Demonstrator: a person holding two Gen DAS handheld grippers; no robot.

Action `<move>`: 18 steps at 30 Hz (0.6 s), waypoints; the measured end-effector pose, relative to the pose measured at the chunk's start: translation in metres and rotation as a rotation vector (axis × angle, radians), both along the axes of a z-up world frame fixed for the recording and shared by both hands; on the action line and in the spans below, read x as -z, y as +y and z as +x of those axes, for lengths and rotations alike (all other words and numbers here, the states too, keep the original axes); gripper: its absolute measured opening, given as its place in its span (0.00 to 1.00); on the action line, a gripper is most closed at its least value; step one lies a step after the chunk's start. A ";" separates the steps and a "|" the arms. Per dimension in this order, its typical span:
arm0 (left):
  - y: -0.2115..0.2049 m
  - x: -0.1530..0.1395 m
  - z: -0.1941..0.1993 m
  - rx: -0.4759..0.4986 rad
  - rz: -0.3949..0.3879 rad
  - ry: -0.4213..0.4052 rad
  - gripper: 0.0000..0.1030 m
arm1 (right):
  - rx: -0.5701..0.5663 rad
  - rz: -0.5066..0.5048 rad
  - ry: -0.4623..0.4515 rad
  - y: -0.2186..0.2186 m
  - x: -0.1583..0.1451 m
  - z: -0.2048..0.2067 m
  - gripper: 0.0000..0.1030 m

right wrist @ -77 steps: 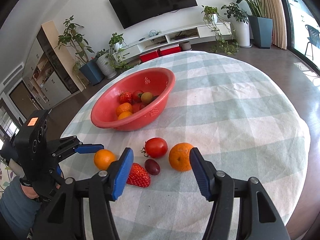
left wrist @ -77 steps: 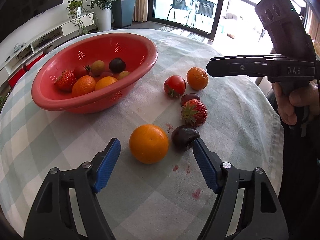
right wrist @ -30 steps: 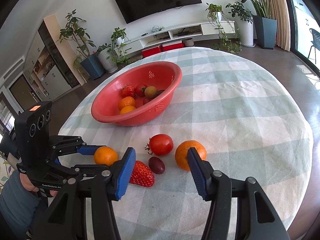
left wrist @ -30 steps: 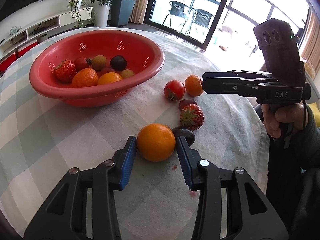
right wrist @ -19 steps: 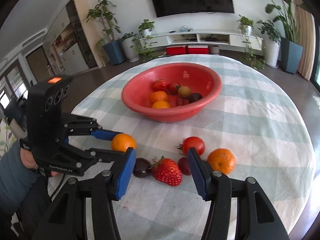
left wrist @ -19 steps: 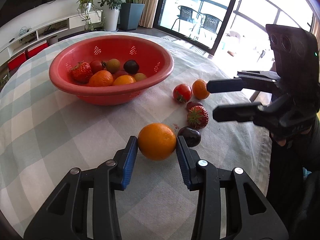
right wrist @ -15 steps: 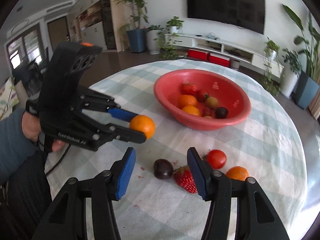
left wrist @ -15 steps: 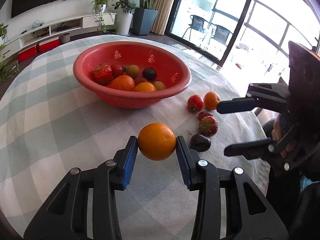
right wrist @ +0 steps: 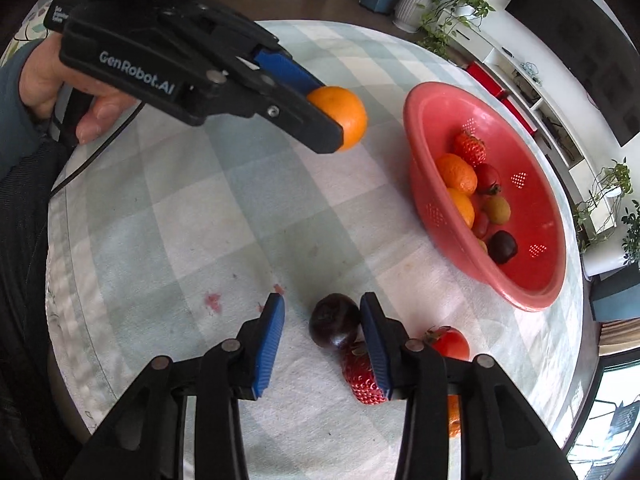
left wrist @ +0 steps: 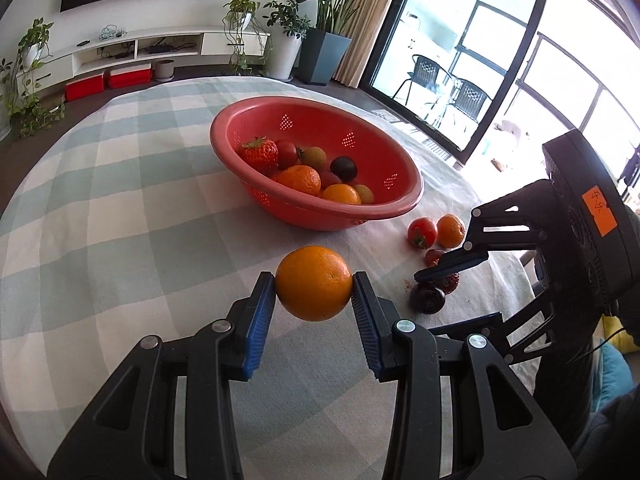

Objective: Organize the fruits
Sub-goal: 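Carry orange and plum into the red basin and open both tools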

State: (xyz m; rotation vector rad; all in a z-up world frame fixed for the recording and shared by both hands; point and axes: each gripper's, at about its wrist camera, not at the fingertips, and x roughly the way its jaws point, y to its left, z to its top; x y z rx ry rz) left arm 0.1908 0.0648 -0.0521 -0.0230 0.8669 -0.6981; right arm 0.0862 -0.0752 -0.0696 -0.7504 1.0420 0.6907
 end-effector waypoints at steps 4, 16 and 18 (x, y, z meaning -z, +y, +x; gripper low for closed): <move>-0.003 -0.001 -0.001 0.005 -0.004 -0.002 0.36 | -0.002 -0.040 0.014 -0.003 0.002 0.004 0.39; -0.004 -0.003 -0.002 0.005 -0.005 -0.001 0.36 | 0.000 -0.035 0.061 0.001 0.006 0.015 0.31; -0.004 -0.003 -0.002 0.005 -0.006 -0.002 0.36 | 0.002 -0.031 0.059 0.002 0.005 0.014 0.30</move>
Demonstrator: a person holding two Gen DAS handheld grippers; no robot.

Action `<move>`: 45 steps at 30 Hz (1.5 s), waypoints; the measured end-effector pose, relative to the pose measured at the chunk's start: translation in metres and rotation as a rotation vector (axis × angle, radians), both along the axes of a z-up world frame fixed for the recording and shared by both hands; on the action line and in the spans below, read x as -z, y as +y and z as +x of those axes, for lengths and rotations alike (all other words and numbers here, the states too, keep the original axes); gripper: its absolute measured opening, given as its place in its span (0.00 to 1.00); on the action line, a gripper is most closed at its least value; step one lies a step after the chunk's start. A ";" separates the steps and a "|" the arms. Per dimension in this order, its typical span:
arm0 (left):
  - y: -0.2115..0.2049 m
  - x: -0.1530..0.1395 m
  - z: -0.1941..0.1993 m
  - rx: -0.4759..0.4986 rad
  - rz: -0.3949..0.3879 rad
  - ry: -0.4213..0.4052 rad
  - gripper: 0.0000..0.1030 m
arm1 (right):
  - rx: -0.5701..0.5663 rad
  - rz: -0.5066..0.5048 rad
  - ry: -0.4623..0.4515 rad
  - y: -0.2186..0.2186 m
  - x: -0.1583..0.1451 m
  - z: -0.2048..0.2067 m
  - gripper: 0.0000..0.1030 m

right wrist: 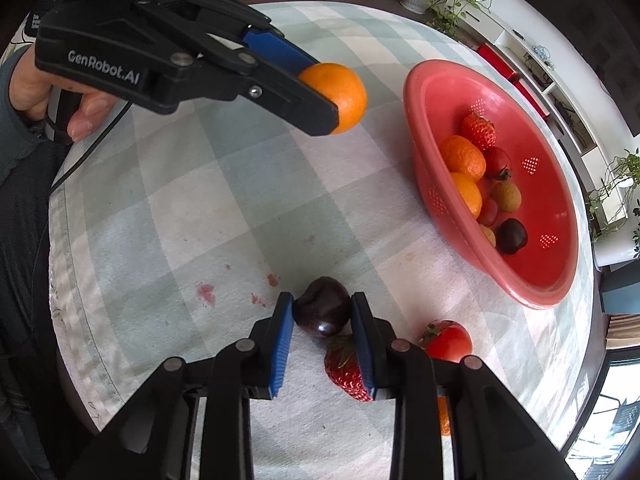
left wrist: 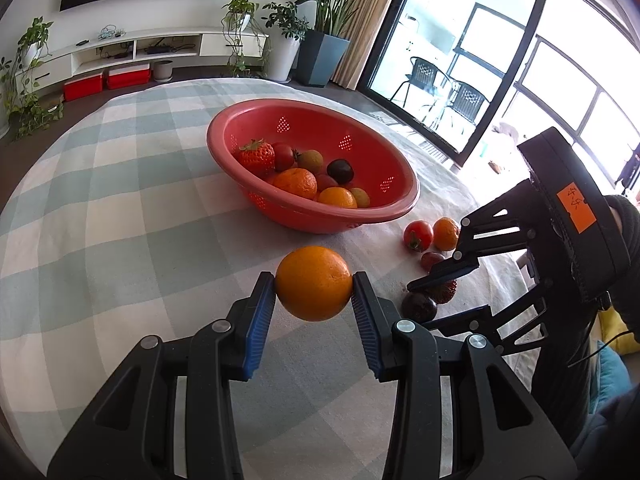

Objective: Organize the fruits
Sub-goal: 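Carry orange and plum into the red basin and open both tools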

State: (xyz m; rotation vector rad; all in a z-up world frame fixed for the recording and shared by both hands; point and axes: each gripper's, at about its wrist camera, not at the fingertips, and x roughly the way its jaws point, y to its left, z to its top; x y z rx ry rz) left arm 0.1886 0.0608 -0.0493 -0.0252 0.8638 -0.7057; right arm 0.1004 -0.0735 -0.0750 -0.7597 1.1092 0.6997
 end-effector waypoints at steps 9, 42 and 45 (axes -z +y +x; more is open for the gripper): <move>0.006 -0.005 -0.001 -0.030 -0.041 -0.009 0.36 | 0.127 0.277 -0.081 -0.023 -0.070 0.011 0.30; -0.069 -0.051 0.054 -0.097 0.198 -0.140 0.36 | 0.594 0.403 -0.271 -0.097 -0.032 0.117 0.29; -0.078 -0.042 0.064 -0.107 0.244 -0.123 0.36 | 0.584 0.397 -0.272 -0.097 -0.032 0.115 0.30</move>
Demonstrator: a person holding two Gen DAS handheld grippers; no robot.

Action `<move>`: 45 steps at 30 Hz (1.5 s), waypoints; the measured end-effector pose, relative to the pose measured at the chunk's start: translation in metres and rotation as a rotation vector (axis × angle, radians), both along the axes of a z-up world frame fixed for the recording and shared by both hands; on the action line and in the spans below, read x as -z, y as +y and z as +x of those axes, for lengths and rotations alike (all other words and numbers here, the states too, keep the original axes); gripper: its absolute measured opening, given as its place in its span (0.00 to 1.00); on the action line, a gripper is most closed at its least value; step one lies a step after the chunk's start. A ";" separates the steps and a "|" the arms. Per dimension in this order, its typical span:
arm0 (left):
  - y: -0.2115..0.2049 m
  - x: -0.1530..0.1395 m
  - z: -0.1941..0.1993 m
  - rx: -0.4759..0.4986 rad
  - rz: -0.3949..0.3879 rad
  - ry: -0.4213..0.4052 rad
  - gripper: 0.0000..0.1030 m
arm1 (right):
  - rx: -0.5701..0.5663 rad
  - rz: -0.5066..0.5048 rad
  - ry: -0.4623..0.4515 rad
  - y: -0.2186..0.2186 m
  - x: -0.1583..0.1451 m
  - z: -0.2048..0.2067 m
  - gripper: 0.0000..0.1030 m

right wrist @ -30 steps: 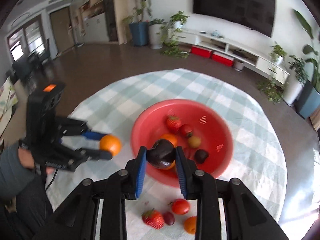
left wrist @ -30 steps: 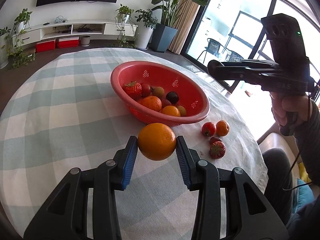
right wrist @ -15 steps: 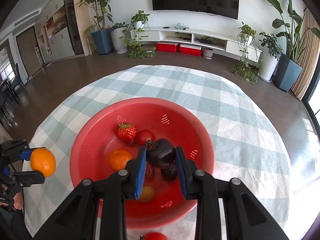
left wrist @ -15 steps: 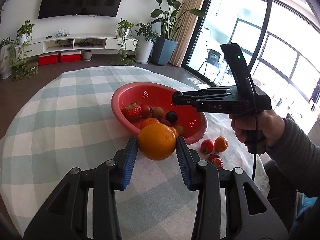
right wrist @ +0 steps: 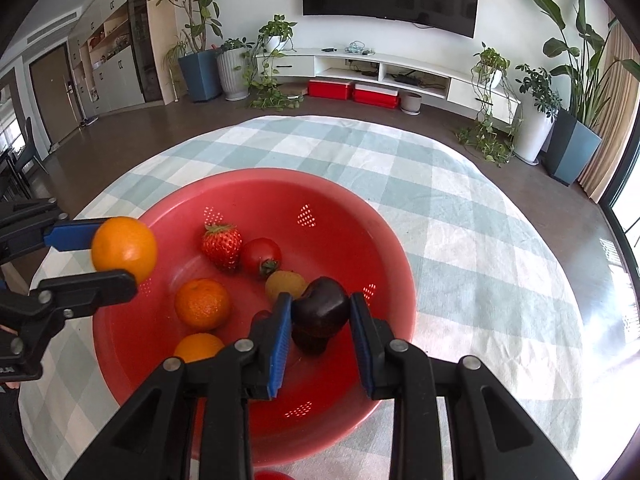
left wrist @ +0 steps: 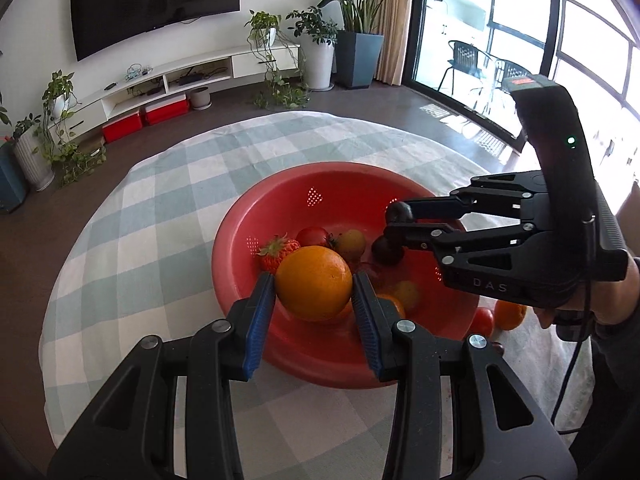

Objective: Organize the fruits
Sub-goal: 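Carry orange and plum into the red basin and open both tools, then move both open tools back toward the remaining fruits on the table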

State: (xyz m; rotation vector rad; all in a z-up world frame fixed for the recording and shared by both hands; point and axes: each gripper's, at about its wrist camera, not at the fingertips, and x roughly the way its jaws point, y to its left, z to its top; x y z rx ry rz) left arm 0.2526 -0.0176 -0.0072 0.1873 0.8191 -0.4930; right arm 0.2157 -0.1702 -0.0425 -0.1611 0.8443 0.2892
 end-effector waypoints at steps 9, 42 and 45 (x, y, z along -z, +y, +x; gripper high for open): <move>-0.009 0.023 0.014 -0.031 0.052 0.037 0.37 | -0.014 -0.011 0.002 0.006 0.002 -0.003 0.33; -0.057 0.022 -0.123 0.135 0.050 -0.023 0.89 | 0.279 0.327 -0.184 -0.091 -0.043 -0.137 0.76; -0.072 0.031 -0.128 0.174 0.062 -0.011 0.89 | 0.298 0.306 -0.134 -0.093 -0.029 -0.133 0.76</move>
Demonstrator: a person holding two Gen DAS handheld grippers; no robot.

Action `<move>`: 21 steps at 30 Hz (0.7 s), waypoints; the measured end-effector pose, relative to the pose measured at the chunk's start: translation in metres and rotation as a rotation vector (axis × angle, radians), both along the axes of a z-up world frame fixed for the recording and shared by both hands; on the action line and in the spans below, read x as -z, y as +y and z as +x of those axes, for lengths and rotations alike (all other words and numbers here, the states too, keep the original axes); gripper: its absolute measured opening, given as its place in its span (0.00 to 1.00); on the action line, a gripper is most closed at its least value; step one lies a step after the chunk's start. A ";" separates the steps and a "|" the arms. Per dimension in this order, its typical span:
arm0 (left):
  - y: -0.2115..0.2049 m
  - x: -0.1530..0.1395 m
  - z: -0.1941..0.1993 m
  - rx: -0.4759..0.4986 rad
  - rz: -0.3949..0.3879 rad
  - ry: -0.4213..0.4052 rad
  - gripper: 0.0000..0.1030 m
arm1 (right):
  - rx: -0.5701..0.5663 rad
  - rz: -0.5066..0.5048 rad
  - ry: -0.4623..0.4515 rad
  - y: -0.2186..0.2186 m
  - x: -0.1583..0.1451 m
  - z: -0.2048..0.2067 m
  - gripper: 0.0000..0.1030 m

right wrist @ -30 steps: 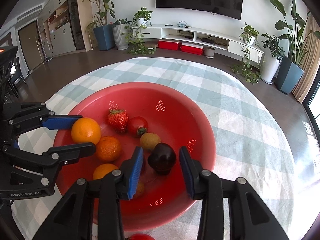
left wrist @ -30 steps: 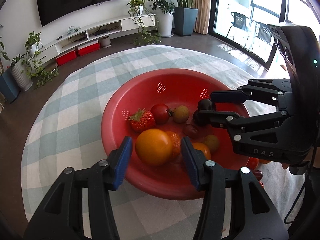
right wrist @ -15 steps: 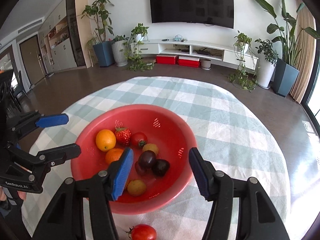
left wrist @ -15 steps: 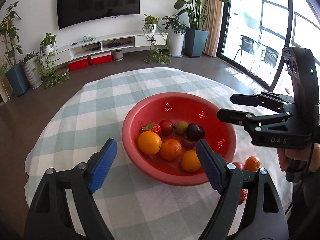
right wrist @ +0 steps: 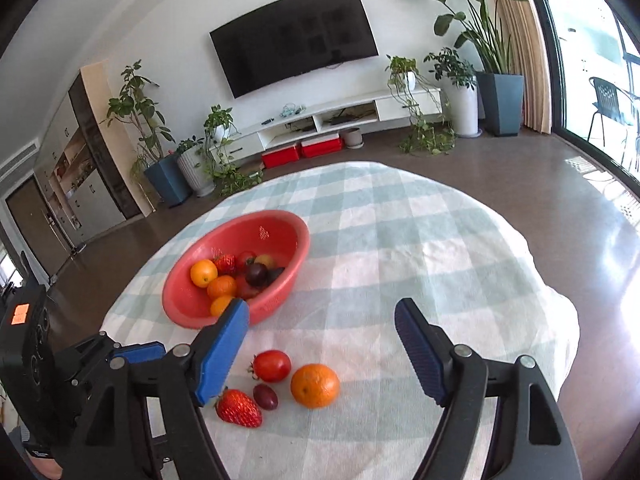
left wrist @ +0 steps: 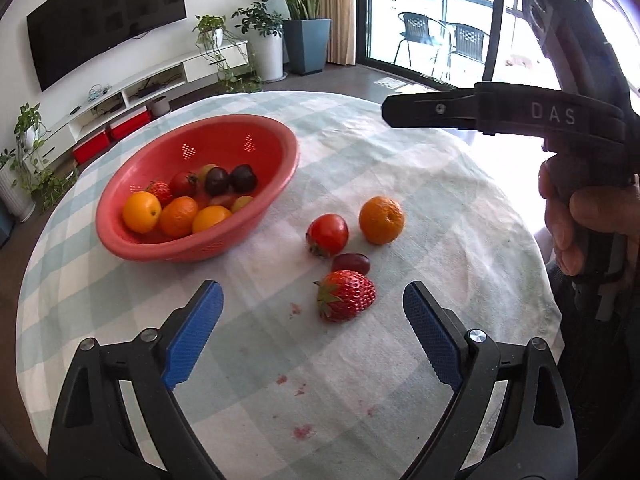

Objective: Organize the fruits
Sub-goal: 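Move both open tools back toward the remaining fruits on the table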

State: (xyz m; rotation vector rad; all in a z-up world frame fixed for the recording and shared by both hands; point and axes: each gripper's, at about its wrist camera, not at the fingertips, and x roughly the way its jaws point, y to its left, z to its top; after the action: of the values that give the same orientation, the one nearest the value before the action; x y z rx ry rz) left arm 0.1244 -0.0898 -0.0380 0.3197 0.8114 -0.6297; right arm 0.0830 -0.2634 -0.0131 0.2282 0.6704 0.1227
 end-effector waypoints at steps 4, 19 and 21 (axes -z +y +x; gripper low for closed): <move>-0.011 0.007 0.006 0.040 0.022 0.019 0.89 | 0.014 0.037 -0.004 -0.007 0.002 0.002 0.76; -0.027 0.039 0.032 0.267 0.115 0.123 0.51 | 0.009 0.065 0.049 -0.011 0.010 0.006 0.76; -0.026 0.041 0.034 0.277 0.105 0.135 0.45 | 0.010 0.066 0.055 -0.012 0.011 0.006 0.76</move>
State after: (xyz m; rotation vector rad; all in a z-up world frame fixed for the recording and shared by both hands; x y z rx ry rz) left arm 0.1580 -0.1153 -0.0789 0.4949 0.9395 -0.8762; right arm 0.0895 -0.2751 -0.0244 0.2990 0.7208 0.1294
